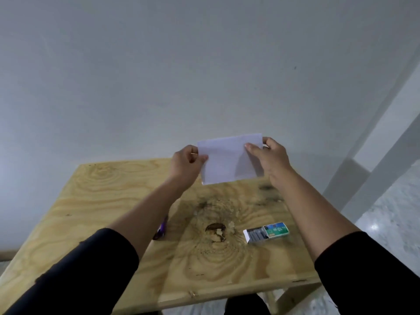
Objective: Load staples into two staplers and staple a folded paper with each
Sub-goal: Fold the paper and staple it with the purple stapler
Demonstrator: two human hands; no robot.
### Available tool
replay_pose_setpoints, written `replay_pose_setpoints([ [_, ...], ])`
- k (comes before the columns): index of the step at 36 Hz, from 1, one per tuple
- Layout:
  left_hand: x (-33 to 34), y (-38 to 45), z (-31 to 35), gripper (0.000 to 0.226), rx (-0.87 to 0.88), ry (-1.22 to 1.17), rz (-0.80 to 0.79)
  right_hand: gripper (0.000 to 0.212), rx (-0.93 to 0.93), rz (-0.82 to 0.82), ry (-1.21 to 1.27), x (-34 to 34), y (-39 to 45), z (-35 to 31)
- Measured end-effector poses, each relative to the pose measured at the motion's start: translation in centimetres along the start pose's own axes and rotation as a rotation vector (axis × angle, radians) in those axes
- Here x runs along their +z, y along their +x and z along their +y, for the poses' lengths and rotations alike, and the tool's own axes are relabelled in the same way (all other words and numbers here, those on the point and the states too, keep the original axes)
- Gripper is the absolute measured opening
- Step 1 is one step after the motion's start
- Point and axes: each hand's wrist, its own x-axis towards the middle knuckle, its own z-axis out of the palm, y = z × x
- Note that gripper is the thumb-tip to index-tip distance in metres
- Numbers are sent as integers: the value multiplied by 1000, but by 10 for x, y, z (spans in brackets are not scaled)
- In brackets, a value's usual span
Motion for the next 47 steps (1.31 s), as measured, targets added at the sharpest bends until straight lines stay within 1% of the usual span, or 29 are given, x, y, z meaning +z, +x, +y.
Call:
replay_pose_setpoints([
  [3, -31, -13, -1, 13, -115, -150, -13, 13, 22, -58, -14, 22, -12, -7],
  [5, -52, -23, -6, 10, -186, -228, -81, 8, 41, -72, 8, 39, -21, -12],
  [7, -73, -34, -12, 6, -224, -195, -139, 8, 70, -94, 62, 56, -30, -16],
  [9, -93, -45, -17, 6, -264, -179, -151, 8, 82, -116, 81, 73, -39, -20],
  [10, -103, -50, -19, 6, -281, -192, -137, 11, 81, -115, 77, 82, -44, -22],
  [12, -123, -58, -23, 7, -311, -253, -80, 27, 96, -83, 49, 98, -52, -24],
  [14, -142, -63, -26, 8, -364, -370, 8, 36, 176, -51, 45, 116, -61, -27],
  [16, -162, -68, -30, 11, -412, -476, 95, 40, 287, -72, 55, 134, -72, -24],
  [17, -170, -70, -32, 13, -430, -510, 124, 39, 326, -115, 18, 141, -80, -22],
  [18, -178, -72, -35, 15, -446, -531, 148, 35, 329, -175, -78, 149, -88, -17],
  [20, -190, -75, -40, 18, -470, -578, 181, 31, 207, -318, -429, 162, -105, -10],
  [21, -194, -76, -42, 19, -481, -602, 192, 33, 125, -376, -607, 167, -114, -7],
  [22, -197, -77, -44, 19, -491, -625, 201, 35, 66, -414, -720, 172, -120, -3],
  [23, -197, -79, -45, 19, -503, -644, 205, 37, 50, -442, -758, 175, -125, 2],
  [24, -199, -80, -46, 18, -513, -666, 210, 43, 43, -456, -758, 180, -129, 7],
  [26, -198, -81, -45, 13, -532, -702, 204, 65, 52, -432, -758, 184, -135, 16],
  [27, -200, -81, -46, 10, -543, -718, 203, 70, 42, -418, -772, 188, -137, 19],
  [28, -200, -81, -46, 9, -554, -732, 199, 69, 35, -398, -779, 190, -138, 23],
  [30, -199, -81, -45, 7, -572, -755, 193, 60, 60, -363, -780, 191, -138, 23],
  [32, -198, -80, -45, 7, -577, -767, 186, 46, 136, -364, -680, 191, -135, 19],
  [33, -198, -80, -44, 7, -578, -769, 186, 39, 211, -389, -548, 189, -133, 16],
  [36, -195, -75, -42, 8, -579, -779, 206, 27, 452, -526, 26, 176, -130, 5],
  [38, -192, -71, -41, 9, -578, -784, 220, 22, 548, -645, 345, 165, -128, 1],
  [39, -190, -70, -40, 9, -577, -786, 222, 23, 579, -698, 457, 159, -127, -1],
  [41, -185, -66, -39, 9, -570, -792, 222, 27, 590, -774, 550, 152, -126, -4],
  [44, -176, -64, -36, 9, -560, -804, 221, 36, 560, -822, 502, 145, -127, -8],
  [47, -166, -62, -33, 8, -551, -801, 217, 42, 510, -817, 455, 141, -125, -8],
])
